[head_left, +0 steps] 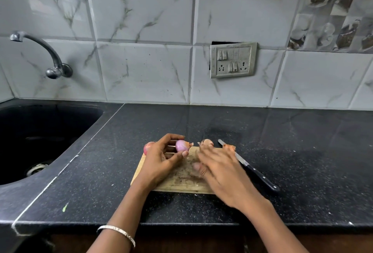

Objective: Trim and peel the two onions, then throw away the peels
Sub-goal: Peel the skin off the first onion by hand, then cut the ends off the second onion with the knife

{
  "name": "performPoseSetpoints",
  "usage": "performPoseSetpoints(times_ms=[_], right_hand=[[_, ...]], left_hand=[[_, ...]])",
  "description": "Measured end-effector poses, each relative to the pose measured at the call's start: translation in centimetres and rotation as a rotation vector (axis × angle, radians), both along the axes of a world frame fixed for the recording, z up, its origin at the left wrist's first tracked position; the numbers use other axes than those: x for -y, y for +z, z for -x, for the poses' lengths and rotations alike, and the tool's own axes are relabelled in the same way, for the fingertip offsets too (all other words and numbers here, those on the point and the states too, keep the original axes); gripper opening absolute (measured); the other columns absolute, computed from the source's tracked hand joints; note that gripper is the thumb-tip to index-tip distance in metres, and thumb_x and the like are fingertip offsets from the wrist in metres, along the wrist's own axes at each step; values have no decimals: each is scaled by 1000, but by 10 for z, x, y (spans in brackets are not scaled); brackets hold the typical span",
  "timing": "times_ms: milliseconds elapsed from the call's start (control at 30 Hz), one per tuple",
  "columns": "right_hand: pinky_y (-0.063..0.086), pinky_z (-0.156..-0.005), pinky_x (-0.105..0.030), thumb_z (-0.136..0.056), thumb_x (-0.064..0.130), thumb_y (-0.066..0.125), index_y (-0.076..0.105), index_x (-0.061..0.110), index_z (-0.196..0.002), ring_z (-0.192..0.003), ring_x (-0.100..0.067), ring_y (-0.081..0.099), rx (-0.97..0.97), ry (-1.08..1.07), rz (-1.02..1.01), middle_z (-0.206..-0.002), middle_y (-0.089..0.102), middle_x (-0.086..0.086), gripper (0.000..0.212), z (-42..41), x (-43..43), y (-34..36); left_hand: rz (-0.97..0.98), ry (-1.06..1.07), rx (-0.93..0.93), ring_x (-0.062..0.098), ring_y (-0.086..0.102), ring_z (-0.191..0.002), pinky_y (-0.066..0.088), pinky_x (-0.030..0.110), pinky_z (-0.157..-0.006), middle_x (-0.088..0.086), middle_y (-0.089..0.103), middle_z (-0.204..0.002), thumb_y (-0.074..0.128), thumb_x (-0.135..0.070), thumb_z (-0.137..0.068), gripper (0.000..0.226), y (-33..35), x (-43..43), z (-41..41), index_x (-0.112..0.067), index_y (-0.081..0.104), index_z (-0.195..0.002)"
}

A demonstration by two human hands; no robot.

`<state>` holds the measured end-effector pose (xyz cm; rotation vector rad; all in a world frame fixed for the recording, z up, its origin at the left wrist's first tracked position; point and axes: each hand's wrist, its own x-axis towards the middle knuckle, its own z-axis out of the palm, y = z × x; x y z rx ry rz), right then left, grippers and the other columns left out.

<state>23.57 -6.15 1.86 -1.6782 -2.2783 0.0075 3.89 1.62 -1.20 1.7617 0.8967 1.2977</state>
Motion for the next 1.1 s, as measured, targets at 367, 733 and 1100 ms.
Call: performPoseSetpoints(times_ms=[367, 733, 1100], right_hand=[[48, -80, -32, -92, 48, 67, 68, 19, -123, -110, -23, 60, -90, -649, 23, -117, 63, -2, 42, -75, 0, -5], [43, -64, -35, -101, 25, 56, 62, 5, -113, -96, -31, 66, -108, -799, -76, -106, 66, -11, 24, -64, 3, 3], [40, -58, -20, -104, 30, 47, 52, 30, -133, -80, -12, 66, -363, -358, -143, -102, 66, 7, 29, 5, 46, 15]], left_hand=[[20, 40, -126, 14, 74, -92, 60, 33, -87, -4, 77, -100, 88, -22, -77, 37, 0, 0, 0, -30, 71, -110], [14, 120, -287, -2, 71, -89, 56, 15, -83, -12, 73, -105, 89, -26, -75, 45, 7, 8, -6, -29, 69, -116], [-21, 136, -306, -1, 69, -93, 59, 30, -90, -10, 73, -101, 83, -25, -82, 34, 0, 15, -7, -31, 63, -109]])
